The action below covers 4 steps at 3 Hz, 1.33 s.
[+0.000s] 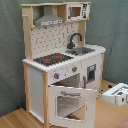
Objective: Play with the kitchen
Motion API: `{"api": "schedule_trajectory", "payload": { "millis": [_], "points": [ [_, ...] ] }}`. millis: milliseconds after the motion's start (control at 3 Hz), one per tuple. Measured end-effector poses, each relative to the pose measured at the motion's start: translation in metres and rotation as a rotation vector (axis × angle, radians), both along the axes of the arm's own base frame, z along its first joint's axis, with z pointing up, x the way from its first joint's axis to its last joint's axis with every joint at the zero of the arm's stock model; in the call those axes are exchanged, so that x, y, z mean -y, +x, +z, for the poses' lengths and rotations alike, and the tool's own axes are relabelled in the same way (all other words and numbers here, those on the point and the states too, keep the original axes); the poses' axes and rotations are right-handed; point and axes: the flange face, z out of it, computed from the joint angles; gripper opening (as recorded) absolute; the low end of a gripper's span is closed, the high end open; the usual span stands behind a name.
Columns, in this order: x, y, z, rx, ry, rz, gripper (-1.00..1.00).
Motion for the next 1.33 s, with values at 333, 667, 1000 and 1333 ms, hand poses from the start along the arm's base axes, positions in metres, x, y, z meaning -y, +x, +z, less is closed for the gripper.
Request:
{"api": "schedule_trajectory", "payload": {
  "millis": [333,667,1000,1333],
  "points": [
    [-0.026,-0.021,0.003,0.029,0.06,0.044,1.0],
    [-0.055,-0.033,0.005,0.028,0.111,0.073,1.0],
    [-0.074,-0.038,0.009,0.033,0.212,0.086,1.0],
    [-0.087,-0.04,0.012,0.037,0.321,0.093,1.0]
  ]
}}
